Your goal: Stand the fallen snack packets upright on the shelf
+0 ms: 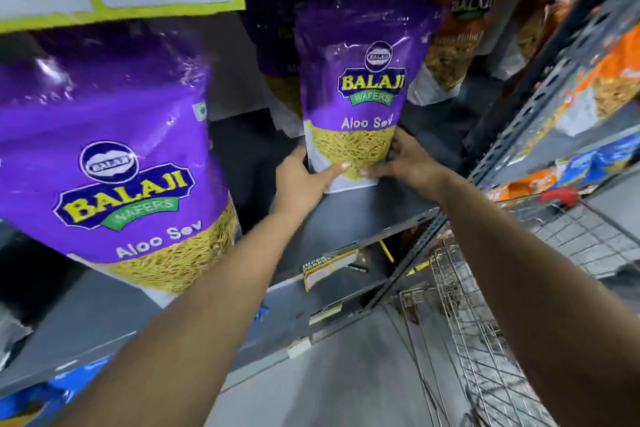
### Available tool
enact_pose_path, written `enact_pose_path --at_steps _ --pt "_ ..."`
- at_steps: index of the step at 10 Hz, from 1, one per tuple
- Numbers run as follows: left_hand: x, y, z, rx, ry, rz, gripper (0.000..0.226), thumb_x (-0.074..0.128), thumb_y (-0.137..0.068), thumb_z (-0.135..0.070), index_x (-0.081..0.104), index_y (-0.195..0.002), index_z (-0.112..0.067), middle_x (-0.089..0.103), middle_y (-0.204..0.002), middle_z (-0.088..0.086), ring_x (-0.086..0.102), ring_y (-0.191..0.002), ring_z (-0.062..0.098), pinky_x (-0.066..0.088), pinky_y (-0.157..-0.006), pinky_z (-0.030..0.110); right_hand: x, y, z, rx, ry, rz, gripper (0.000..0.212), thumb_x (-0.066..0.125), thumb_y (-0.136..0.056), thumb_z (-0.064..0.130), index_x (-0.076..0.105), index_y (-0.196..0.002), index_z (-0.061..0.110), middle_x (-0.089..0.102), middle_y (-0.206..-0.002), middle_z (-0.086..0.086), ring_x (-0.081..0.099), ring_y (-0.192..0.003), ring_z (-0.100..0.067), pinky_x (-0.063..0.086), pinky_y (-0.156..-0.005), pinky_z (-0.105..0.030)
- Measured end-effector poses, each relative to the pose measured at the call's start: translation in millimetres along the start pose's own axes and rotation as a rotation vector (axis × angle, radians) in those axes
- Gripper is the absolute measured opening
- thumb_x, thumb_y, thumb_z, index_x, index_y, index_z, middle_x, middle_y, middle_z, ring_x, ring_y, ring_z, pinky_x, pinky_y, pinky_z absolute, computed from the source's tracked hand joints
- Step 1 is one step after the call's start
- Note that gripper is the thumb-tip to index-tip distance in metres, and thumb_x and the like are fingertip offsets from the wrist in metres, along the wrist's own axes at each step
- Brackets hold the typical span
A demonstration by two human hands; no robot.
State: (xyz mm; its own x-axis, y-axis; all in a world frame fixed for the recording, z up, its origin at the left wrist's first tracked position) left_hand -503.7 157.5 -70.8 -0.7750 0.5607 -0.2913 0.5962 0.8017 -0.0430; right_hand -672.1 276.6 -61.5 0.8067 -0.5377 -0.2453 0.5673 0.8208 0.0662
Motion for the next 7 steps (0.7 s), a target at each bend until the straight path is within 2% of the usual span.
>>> enact_pose_path --at_steps 1,2,3,4,6,7 --pt "3 29 -1 0.001 0.026 -0.029 0.06 0.083 -0.058 -0.053 0.075 -0.099 -0.01 0.08 -0.092 0.003 0.075 -0.088 0.021 0.06 -0.078 0.042 -3 23 -2 -0.012 0.018 0.048 0.07 0.08 -0.066 -0.016 0.052 -0.12 0.019 0.065 -0.119 -0.006 0.063 -0.107 -0.014 0.054 -0.087 -0.024" --pt "8 56 2 -0.011 0.012 -0.055 0.052 0.083 -0.059 -0.055 0.074 -0.09 -0.014 0.079 -0.081 0.004 0.074 -0.077 0.025 0.059 -0.073 0.047 -6 47 -7 0.013 -0.013 0.083 0.072 0.084 -0.064 -0.009 0.054 -0.121 0.023 0.066 -0.127 -0.006 0.063 -0.116 -0.016 0.052 -0.095 -0.03" --pt "12 73 2 -0.025 0.025 -0.091 0.053 0.082 -0.056 -0.059 0.073 -0.087 -0.018 0.078 -0.077 0.005 0.07 -0.073 0.029 0.058 -0.071 0.049 -9 59 -14 0.051 -0.034 0.127 0.079 0.086 -0.062 -0.001 0.05 -0.131 0.013 0.068 -0.127 -0.013 0.063 -0.121 -0.027 0.05 -0.102 -0.045" --pt "15 80 -1 -0.053 0.037 -0.092 0.052 0.084 -0.057 -0.053 0.074 -0.095 -0.019 0.079 -0.082 -0.004 0.075 -0.081 0.023 0.059 -0.073 0.044 -11 64 -15 0.074 -0.035 0.148 0.083 0.086 -0.062 0.001 0.047 -0.134 0.014 0.069 -0.126 -0.012 0.064 -0.12 -0.028 0.049 -0.104 -0.051" --pt "13 85 -7 -0.051 0.024 -0.105 0.054 0.084 -0.059 -0.052 0.074 -0.101 -0.019 0.08 -0.087 -0.007 0.075 -0.082 0.014 0.06 -0.075 0.039 -9 69 -13 0.082 -0.017 0.148 0.083 0.083 -0.069 -0.005 0.044 -0.137 0.022 0.071 -0.122 -0.002 0.065 -0.119 -0.02 0.051 -0.102 -0.041" --pt "12 89 -14 -0.029 0.014 -0.103 0.056 0.084 -0.063 -0.052 0.072 -0.107 -0.02 0.079 -0.093 -0.008 0.073 -0.084 0.012 0.059 -0.077 0.036 -8 73 -12 0.049 -0.065 0.103 0.086 0.083 -0.067 -0.005 0.042 -0.139 0.021 0.069 -0.126 -0.001 0.062 -0.123 -0.021 0.052 -0.1 -0.037"
Point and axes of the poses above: each hand's wrist, its own y-axis away from the middle knuckle, its own x-axis out of the palm, z = x × y, the point moved 6 cm from there along -y, towards the middle knuckle
